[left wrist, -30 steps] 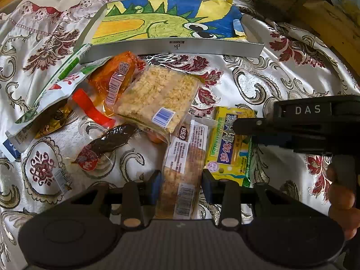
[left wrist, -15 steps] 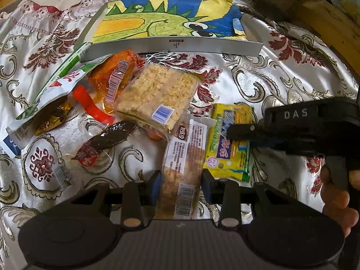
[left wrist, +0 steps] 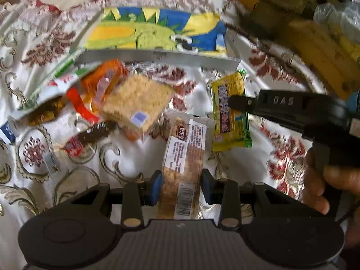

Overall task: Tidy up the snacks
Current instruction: 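Close the left gripper on the bread bar while the right gripper closes on the candy pack, then carry both snacks over the grey tray and open both grippers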

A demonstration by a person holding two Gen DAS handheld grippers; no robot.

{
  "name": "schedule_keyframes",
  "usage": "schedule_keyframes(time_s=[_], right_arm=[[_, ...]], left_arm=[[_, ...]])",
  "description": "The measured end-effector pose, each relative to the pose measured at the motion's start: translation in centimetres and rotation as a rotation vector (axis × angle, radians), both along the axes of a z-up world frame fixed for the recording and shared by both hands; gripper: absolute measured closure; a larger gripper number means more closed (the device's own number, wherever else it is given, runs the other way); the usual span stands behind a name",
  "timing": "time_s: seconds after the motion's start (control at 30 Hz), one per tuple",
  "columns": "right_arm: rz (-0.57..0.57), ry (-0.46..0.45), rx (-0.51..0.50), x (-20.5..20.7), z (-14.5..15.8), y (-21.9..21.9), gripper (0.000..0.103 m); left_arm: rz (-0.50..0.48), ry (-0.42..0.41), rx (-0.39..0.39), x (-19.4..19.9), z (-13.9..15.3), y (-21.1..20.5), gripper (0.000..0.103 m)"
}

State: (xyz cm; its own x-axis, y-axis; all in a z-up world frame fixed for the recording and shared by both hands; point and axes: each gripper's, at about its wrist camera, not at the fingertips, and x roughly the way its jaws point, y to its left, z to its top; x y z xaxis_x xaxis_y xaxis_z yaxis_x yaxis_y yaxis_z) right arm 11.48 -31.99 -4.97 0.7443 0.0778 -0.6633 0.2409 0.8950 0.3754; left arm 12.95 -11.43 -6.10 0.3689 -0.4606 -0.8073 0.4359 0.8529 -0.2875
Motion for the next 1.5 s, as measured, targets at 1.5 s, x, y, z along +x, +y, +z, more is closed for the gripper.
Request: schedule_keyframes(time_s=[1.5], right_arm=[[-0.061,-0.137,-0.109,15.8,-2.5,-7.0,0.088]], left_arm=[[0.268,-0.168,0.074,25.0,-2.7,-11.0,0.063]])
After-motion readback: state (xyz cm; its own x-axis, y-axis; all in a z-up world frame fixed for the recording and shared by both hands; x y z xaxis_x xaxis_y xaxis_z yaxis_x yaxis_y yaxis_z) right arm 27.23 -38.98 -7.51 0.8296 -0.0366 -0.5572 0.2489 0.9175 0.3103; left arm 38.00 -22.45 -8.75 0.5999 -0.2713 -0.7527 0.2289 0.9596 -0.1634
